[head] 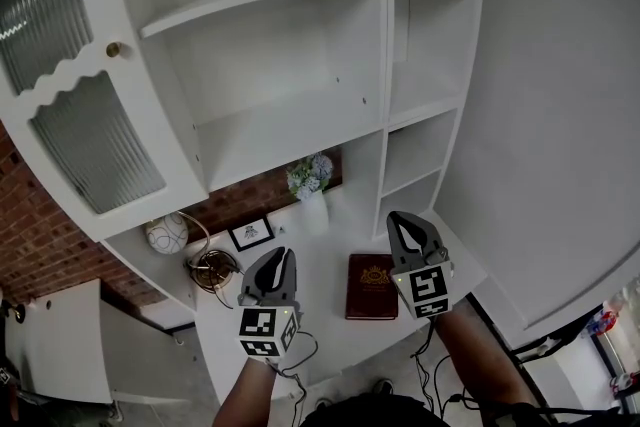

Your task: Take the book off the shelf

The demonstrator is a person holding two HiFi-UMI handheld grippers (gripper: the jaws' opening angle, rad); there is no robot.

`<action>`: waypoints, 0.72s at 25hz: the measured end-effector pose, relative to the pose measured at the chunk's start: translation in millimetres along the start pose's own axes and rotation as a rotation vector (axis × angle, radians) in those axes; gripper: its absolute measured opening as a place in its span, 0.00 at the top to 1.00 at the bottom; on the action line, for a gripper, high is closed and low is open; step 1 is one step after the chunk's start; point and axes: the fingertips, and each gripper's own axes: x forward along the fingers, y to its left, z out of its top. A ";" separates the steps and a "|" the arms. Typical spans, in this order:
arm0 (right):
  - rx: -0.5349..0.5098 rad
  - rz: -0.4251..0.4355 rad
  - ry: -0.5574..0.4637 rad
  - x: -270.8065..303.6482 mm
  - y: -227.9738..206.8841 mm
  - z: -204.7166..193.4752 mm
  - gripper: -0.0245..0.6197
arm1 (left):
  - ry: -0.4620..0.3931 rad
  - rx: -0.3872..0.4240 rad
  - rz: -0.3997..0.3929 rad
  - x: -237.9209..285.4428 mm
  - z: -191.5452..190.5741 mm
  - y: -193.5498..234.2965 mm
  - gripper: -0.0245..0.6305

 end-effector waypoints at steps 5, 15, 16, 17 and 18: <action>0.007 0.002 -0.003 1.5 1.1 -0.4 0.96 | 0.009 -0.004 0.008 -0.5 -4.2 3.3 0.90; 0.032 -0.002 -0.013 2.4 -2.0 0.3 0.96 | 0.018 -0.005 0.008 -1.0 -8.5 2.0 0.90; 0.033 -0.003 -0.019 2.2 -2.3 2.1 0.96 | 0.019 -0.005 0.007 -1.1 -8.6 1.6 0.90; 0.035 -0.005 -0.025 2.1 -3.0 3.5 0.96 | 0.019 -0.006 0.007 -1.2 -8.7 1.2 0.90; 0.037 -0.007 -0.030 2.1 -3.7 4.6 0.96 | 0.019 -0.006 0.006 -1.3 -9.0 0.8 0.90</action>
